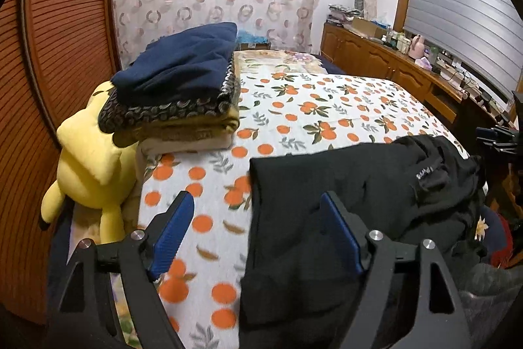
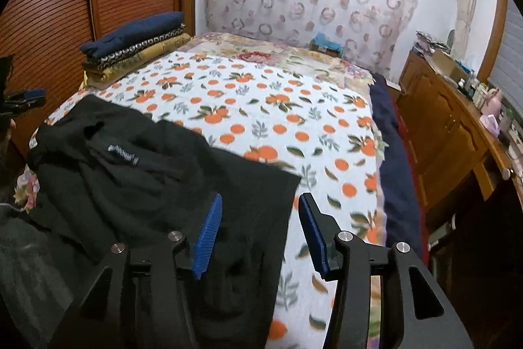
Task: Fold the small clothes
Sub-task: 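Move both open grippers to the hem of the black shirt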
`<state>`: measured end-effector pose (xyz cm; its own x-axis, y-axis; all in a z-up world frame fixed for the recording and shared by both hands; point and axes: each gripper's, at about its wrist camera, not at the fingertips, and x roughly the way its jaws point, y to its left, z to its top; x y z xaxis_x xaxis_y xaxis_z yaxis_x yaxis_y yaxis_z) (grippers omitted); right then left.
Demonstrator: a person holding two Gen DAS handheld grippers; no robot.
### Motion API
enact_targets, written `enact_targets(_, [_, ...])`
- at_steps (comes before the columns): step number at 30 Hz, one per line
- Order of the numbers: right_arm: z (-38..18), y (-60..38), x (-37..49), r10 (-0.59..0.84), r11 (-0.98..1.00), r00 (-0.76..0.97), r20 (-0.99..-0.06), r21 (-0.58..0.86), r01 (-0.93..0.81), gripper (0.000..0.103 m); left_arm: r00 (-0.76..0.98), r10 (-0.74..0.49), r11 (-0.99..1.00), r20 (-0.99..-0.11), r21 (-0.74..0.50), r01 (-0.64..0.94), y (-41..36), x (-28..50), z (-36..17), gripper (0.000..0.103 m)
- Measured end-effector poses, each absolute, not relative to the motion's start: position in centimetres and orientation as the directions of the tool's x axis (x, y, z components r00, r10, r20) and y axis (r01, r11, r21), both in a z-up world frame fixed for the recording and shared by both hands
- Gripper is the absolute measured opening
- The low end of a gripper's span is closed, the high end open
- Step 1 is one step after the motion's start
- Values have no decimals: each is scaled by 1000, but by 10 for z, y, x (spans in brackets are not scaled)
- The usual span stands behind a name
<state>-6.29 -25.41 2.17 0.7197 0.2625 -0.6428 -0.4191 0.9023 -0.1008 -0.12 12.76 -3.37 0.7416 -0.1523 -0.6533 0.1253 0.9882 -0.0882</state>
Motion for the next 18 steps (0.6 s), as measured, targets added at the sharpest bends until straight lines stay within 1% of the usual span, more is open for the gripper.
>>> enact_targets(2, [20,-251,-55,268,903,722,-638,-96,-420,55,737,-159,987,-657,-94,129,124,7,-35,80])
enact_targets(4, [14,-249,-43,278,903,720,-636,-84,-422,60,730,-158,987,-665,-92,129,121,16,-37,80])
enact_targets(6, [8,-246,-32,275,904,716,-642,-80,-420,62,728,-150,988,-669,-81,130,118,22,-38,80])
enact_targets(11, [-7,-241,-10,261,904,703,-662,-88,-418,63,723,-140,989,-676,-60,134,116,36,-39,80])
enact_targets(18, [-18,-239,13,241,910,683,-689,-84,-406,63,731,-101,994,-675,-39,101,130,58,-35,80])
